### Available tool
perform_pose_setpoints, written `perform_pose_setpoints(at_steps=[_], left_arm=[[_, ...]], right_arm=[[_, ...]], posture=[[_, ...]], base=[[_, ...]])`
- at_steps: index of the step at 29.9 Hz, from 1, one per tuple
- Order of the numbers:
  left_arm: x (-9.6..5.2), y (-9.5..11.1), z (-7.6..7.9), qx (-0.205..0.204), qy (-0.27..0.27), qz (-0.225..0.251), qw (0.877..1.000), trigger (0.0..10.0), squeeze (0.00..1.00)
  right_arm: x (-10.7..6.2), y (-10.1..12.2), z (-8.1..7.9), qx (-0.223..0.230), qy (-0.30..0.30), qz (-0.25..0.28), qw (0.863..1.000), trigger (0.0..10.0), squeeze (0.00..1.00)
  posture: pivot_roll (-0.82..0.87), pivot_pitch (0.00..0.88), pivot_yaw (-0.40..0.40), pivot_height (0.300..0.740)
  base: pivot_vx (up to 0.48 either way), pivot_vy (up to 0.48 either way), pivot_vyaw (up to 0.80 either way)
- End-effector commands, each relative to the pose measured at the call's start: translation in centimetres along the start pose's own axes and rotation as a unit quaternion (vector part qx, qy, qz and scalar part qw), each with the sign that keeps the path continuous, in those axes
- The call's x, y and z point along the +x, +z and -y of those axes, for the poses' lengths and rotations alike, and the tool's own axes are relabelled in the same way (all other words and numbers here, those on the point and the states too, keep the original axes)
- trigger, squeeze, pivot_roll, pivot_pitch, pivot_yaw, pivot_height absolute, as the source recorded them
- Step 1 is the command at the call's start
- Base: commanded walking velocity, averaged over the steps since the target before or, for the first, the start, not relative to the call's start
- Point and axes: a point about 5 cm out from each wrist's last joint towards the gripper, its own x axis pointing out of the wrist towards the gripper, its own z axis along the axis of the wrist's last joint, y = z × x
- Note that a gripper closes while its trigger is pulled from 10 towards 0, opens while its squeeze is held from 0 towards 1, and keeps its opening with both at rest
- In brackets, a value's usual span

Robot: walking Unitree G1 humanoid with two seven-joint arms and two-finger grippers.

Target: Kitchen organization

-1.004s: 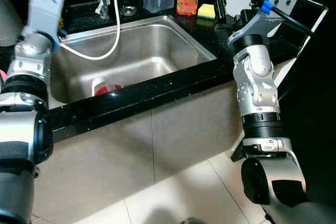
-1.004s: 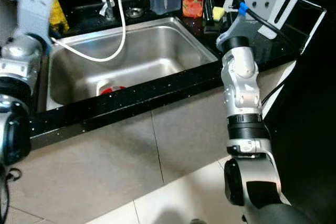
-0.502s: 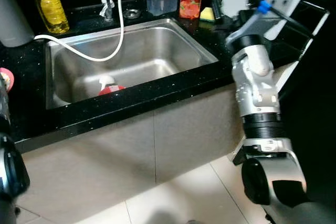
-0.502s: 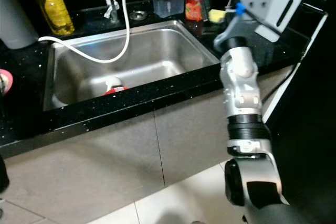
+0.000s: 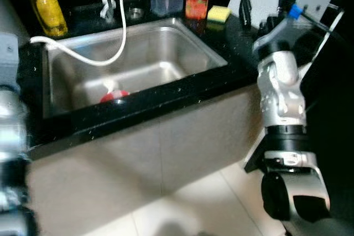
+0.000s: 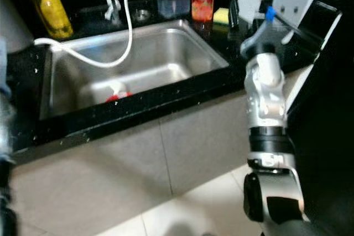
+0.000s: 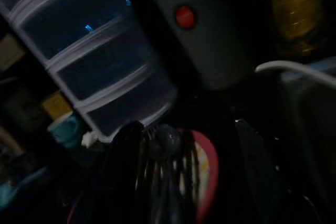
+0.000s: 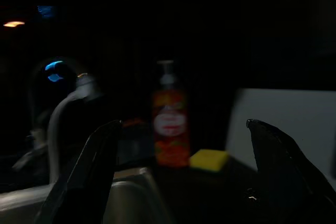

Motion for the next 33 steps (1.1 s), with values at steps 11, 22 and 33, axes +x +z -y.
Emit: perform_pose_setpoints(at_steps=[11,22,33], left_arm=[[-7.0,-3.3,0.5,-0.096,-0.003,-0.113,0.989,10.0,0.0],[-4.6,-3.7,0.9,-0.182,-0.104,-0.184,0.96,10.0,0.0],[-3.8,-3.6,0.5,-0.185,-0.091,-0.179,0.962,10.0,0.0]], right_arm=[[0.6,0.0,-0.5,0.011,0.011,-0.001,1.0,10.0,0.0],[0.6,-0.2,-1.2,0.024,0.02,0.0,1.0,10.0,0.0],[0.5,0.2,-1.0,0.025,0.02,0.008,0.999,10.0,0.0]], posture=[[0.19,0.015,0.023,0.74],[0.19,0.0,0.01,0.74],[0.17,0.0,0.016,0.74]], base=[[0.0,0.0,0.0],[0.0,0.0,0.0],[0.0,0.0,0.0]])
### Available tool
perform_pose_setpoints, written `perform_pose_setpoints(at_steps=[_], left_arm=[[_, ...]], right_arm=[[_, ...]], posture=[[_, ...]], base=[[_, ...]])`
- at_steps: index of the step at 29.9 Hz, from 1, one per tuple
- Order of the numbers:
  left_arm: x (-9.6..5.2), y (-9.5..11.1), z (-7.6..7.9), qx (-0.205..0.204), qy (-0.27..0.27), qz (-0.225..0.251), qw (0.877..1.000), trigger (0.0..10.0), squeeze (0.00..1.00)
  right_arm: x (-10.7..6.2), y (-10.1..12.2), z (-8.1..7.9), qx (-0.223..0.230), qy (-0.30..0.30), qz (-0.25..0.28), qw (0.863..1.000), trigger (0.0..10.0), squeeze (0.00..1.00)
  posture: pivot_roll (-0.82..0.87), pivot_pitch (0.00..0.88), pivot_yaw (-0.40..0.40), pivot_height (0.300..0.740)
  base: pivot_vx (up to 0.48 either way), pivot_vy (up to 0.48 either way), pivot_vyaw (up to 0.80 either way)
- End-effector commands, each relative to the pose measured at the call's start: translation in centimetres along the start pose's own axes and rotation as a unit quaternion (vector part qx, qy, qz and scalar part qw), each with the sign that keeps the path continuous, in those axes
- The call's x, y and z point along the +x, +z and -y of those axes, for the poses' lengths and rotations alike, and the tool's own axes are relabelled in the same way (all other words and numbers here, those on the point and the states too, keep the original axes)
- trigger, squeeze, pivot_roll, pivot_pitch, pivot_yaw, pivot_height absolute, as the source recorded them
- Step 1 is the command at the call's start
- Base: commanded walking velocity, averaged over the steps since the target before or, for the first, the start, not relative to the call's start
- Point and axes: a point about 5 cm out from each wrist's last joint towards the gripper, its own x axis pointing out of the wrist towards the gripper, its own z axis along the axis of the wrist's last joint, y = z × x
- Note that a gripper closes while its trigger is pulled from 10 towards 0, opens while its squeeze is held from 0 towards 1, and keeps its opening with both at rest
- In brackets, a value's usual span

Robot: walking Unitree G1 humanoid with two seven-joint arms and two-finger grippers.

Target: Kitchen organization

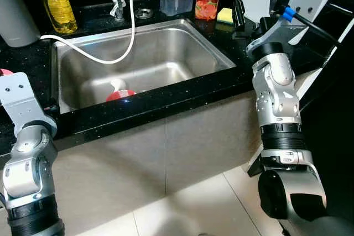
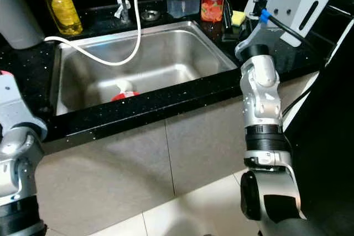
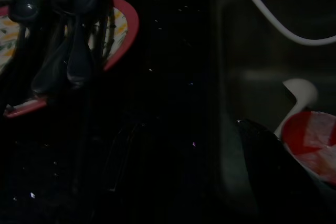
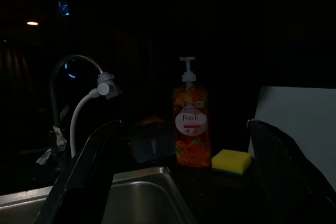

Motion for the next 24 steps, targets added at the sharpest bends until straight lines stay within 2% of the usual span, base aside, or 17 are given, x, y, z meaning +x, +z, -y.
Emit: perform_pose_setpoints(at_steps=[1,3,5,8,10,12,17,19,20,24], left_arm=[[0.2,0.5,-0.9,0.005,0.029,0.018,0.999,10.0,0.0],[0.2,0.7,-1.0,0.006,0.039,0.025,0.999,10.0,0.0],[0.3,1.2,-1.9,0.011,0.072,0.043,0.996,10.0,0.0],[0.1,2.7,-2.3,0.041,0.085,0.095,0.991,10.0,0.0],[0.0,3.0,-2.4,0.043,0.084,0.105,0.99,10.0,0.0],[-0.3,2.6,-3.0,0.028,0.101,0.092,0.99,10.0,0.0],[-0.1,1.5,-2.9,0.0,0.096,0.061,0.994,10.0,0.0],[0.1,0.5,-2.4,-0.04,0.072,0.022,0.996,10.0,0.0],[0.1,0.5,-2.4,-0.04,0.072,0.022,0.996,10.0,0.0],[0.6,-0.7,-2.2,-0.09,0.052,-0.024,0.994,10.0,0.0]], right_arm=[[0.2,0.5,-0.3,0.005,0.006,0.011,1.0,10.0,0.0],[0.2,0.5,-0.3,0.005,0.006,0.012,1.0,10.0,0.0],[0.2,0.6,-0.4,0.004,0.008,0.012,1.0,10.0,0.0],[0.3,0.7,-0.5,0.007,0.011,0.015,1.0,10.0,0.0],[0.3,0.7,-0.5,0.007,0.012,0.015,1.0,10.0,0.0],[0.2,0.7,-0.6,0.008,0.013,0.016,1.0,10.0,0.0],[0.3,0.7,-0.6,0.008,0.014,0.015,1.0,10.0,0.0],[0.3,0.7,-0.7,0.008,0.015,0.015,1.0,10.0,0.0],[0.3,0.7,-0.7,0.008,0.015,0.015,1.0,10.0,0.0],[0.4,0.9,-0.7,0.008,0.017,0.017,1.0,10.0,0.0]], posture=[[0.16,0.0,0.014,0.74],[0.16,0.0,0.014,0.74],[0.16,0.0,0.012,0.74],[0.16,0.0,0.01,0.74],[0.16,0.0,0.009,0.74],[0.16,0.0,0.009,0.74],[0.17,0.0,0.005,0.74],[0.17,0.0,0.003,0.74],[0.17,0.0,0.003,0.74],[0.17,0.0,0.005,0.74]], base=[[0.0,0.0,0.0],[0.0,0.0,0.0],[0.0,0.0,0.0],[0.0,0.0,0.0],[0.0,0.0,0.0],[0.0,0.0,0.0],[0.0,0.0,0.0],[0.0,0.0,0.0],[0.0,0.0,0.0],[0.0,0.0,0.0]])
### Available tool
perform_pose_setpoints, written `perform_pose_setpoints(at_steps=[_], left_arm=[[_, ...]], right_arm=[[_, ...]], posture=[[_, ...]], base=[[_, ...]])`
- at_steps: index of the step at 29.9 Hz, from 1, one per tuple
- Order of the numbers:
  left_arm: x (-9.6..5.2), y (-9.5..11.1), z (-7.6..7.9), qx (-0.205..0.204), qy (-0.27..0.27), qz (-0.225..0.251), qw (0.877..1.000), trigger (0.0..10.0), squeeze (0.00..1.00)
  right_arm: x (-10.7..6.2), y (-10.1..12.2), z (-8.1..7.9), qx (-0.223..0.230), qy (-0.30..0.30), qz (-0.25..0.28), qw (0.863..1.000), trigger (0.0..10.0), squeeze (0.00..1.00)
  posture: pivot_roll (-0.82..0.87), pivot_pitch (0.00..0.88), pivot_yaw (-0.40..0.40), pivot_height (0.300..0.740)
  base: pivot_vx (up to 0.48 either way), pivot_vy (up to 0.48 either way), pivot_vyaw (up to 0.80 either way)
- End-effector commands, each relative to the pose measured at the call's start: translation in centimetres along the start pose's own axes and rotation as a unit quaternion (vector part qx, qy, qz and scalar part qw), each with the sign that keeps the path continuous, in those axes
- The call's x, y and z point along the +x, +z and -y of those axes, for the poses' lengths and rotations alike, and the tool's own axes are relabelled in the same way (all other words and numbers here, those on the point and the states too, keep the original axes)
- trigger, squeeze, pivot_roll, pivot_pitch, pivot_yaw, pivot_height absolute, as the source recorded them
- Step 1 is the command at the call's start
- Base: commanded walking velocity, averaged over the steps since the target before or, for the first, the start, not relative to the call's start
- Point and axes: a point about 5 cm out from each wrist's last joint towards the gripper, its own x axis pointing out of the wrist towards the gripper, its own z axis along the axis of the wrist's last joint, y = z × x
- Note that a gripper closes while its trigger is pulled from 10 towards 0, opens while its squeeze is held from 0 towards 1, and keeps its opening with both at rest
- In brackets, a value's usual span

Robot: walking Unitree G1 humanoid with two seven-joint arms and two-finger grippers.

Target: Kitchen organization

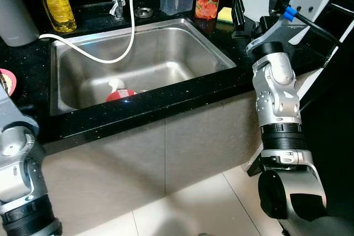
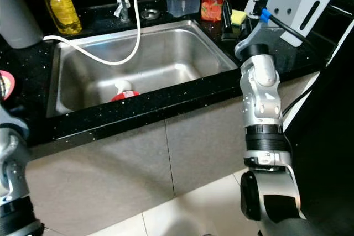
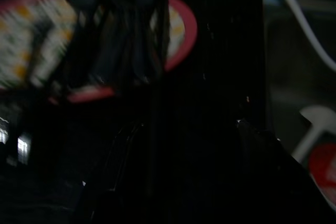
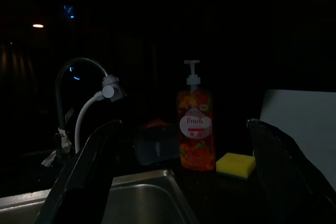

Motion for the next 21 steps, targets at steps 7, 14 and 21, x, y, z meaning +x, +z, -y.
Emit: perform_pose_setpoints(at_steps=[7,14,21], left_arm=[[0.8,-0.7,-0.9,-0.031,0.008,-0.04,0.999,10.0,0.0],[1.1,-0.4,-1.2,-0.036,0.011,-0.041,0.998,0.0,0.0],[1.2,-0.2,-1.1,-0.038,0.005,-0.038,0.999,0.0,0.0]], right_arm=[[0.1,0.7,-0.4,0.001,0.007,0.013,1.0,10.0,0.0],[0.1,0.8,-0.2,-0.001,0.003,0.013,1.0,10.0,0.0],[0.0,0.7,-0.2,-0.002,0.003,0.011,1.0,10.0,0.0]], posture=[[0.16,0.0,0.011,0.74],[0.16,0.0,0.012,0.74],[0.15,0.0,0.012,0.74]], base=[[0.0,0.0,0.0],[0.0,0.0,0.0],[0.0,0.0,0.0]])
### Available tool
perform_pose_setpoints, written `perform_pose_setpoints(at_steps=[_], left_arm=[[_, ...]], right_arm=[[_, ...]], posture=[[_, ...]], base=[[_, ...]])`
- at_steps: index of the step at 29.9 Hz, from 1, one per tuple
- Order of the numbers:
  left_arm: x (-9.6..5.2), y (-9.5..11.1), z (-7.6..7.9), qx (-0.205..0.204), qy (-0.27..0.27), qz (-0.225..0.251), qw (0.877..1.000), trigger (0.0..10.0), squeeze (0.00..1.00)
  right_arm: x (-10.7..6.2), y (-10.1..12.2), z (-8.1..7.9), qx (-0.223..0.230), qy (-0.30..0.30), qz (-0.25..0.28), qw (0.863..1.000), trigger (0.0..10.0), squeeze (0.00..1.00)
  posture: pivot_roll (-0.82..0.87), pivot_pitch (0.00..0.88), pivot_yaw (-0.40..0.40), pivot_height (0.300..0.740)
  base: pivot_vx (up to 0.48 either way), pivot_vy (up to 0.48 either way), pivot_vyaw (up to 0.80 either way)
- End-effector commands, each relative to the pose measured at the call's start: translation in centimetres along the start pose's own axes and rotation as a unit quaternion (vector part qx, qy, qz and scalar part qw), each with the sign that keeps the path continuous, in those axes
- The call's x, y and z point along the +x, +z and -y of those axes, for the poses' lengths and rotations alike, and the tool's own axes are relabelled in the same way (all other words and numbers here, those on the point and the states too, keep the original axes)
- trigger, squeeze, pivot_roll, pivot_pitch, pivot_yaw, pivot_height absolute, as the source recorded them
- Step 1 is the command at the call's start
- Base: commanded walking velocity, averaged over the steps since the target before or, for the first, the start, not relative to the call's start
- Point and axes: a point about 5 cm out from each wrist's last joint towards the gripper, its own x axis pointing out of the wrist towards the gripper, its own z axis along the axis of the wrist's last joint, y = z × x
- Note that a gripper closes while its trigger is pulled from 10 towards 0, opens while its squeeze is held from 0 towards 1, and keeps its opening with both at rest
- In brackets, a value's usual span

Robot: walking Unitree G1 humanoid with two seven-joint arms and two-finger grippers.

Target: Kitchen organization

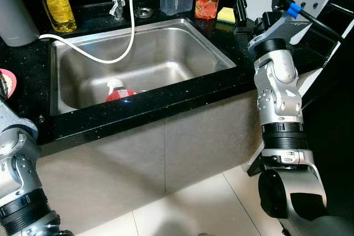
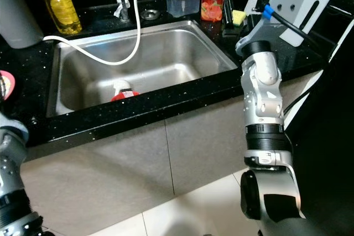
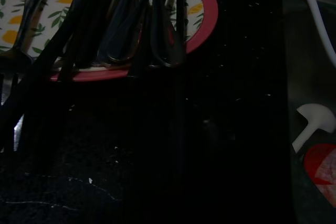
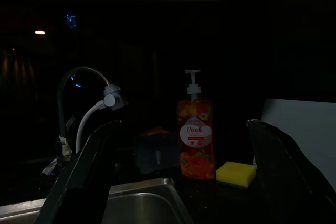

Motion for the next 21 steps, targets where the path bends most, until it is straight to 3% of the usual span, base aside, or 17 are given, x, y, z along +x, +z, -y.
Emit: perform_pose_setpoints(at_steps=[1,3,7,9,10,11,12,14,16,17,18,21], left_arm=[[0.3,0.0,-0.4,0.006,0.005,-0.006,1.0,0.0,0.0],[0.3,0.0,-0.5,0.01,0.007,-0.004,1.0,0.0,0.0],[0.2,1.4,-0.4,0.115,0.02,0.067,0.991,0.0,0.0],[0.1,1.6,-0.2,0.134,0.017,0.082,0.987,0.0,0.0],[-0.1,2.3,0.4,0.157,0.006,0.114,0.981,0.0,0.0],[-0.6,3.3,1.4,0.175,-0.013,0.157,0.972,10.0,0.0],[-0.6,3.3,1.4,0.175,-0.013,0.157,0.972,10.0,0.0],[-1.8,5.1,3.5,0.197,-0.062,0.234,0.95,10.0,0.0],[-2.4,5.7,5.0,0.216,-0.113,0.259,0.935,10.0,0.0],[-2.4,5.7,5.0,0.216,-0.113,0.259,0.935,10.0,0.0],[-2.5,5.5,5.9,0.234,-0.148,0.253,0.927,10.0,0.0],[-2.0,3.7,8.2,0.277,-0.254,0.158,0.913,10.0,0.0]], right_arm=[[-0.1,0.0,-0.1,-0.001,0.002,-0.002,1.0,10.0,0.0],[-0.1,0.0,-0.1,-0.001,0.001,-0.003,1.0,10.0,0.0],[0.0,0.0,-0.1,0.0,0.001,-0.003,1.0,10.0,0.0],[0.1,0.0,-0.1,0.001,0.001,-0.003,1.0,10.0,0.0],[0.1,-0.1,-0.1,0.002,-0.001,-0.004,1.0,10.0,0.0],[0.1,-0.1,-0.2,0.002,-0.001,-0.006,1.0,10.0,0.0],[0.1,-0.1,-0.2,0.002,-0.001,-0.006,1.0,10.0,0.0],[0.1,-0.2,-0.4,0.004,-0.002,-0.007,1.0,10.0,0.0],[0.1,-0.3,-0.6,0.007,-0.002,-0.007,1.0,10.0,0.0],[0.1,-0.3,-0.6,0.007,-0.002,-0.007,1.0,10.0,0.0],[0.0,-0.6,-0.8,0.01,-0.001,-0.013,1.0,10.0,0.0],[-0.2,-2.0,-2.2,0.003,0.032,-0.05,0.998,10.0,0.0]], posture=[[0.15,0.0,0.011,0.74],[0.15,0.0,0.01,0.74],[0.16,0.0,0.006,0.74],[0.16,0.0,0.005,0.74],[0.16,0.001,0.004,0.74],[0.16,0.001,0.004,0.74],[0.16,0.001,0.004,0.74],[0.16,0.0,0.009,0.74],[0.16,0.0,0.013,0.74],[0.16,0.0,0.013,0.74],[0.16,0.0,0.014,0.74],[0.16,0.0,0.013,0.74]], base=[[0.0,0.0,0.0],[0.0,0.0,0.0],[0.0,0.0,0.0],[0.0,0.0,0.0],[0.0,0.0,0.0],[0.0,0.0,0.0],[0.0,0.0,0.0],[0.0,0.0,0.0],[0.0,0.0,0.0],[0.0,0.0,0.0],[0.0,0.0,0.0],[0.0,0.0,0.0]])
